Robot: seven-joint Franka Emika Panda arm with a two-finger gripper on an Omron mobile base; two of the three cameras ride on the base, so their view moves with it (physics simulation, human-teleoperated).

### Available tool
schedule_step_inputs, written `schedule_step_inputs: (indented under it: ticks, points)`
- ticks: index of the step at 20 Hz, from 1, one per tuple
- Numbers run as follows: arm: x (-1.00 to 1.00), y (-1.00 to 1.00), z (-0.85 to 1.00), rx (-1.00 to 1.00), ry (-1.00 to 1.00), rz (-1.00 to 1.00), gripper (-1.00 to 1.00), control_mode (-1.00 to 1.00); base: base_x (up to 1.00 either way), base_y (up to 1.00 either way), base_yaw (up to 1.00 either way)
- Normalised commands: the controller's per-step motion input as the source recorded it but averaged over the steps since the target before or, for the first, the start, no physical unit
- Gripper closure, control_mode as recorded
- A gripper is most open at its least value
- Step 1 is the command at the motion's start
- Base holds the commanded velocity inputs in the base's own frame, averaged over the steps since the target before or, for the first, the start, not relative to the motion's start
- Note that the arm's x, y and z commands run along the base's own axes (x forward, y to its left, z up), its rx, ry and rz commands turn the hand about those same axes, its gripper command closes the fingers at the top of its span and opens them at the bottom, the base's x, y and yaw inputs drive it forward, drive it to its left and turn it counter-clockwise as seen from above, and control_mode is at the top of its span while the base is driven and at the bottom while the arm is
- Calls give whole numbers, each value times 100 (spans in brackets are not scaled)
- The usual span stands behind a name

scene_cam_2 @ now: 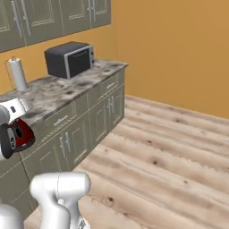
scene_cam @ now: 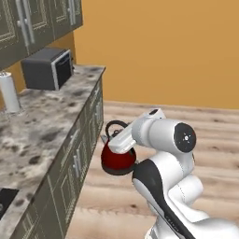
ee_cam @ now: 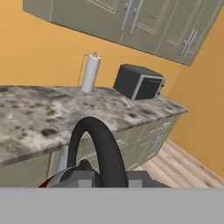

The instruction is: The kettle is done boiling. Turn off the stove, then wait for 300 timesteps before moving the kettle to the dining table.

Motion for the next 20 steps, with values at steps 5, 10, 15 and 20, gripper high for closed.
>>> schedule_step_inputs:
  ticks: [5, 10, 15, 20]
  points:
    - [0, 0, 0, 0, 0, 0, 100, 100, 36, -43, -48]
    - [0, 0, 0, 0, 0, 0, 100, 100, 47, -33, -44]
    - [0, 0, 0, 0, 0, 0, 100, 100, 77, -34, -33]
    - [0, 0, 0, 0, 0, 0, 100, 100, 87, -39, -27]
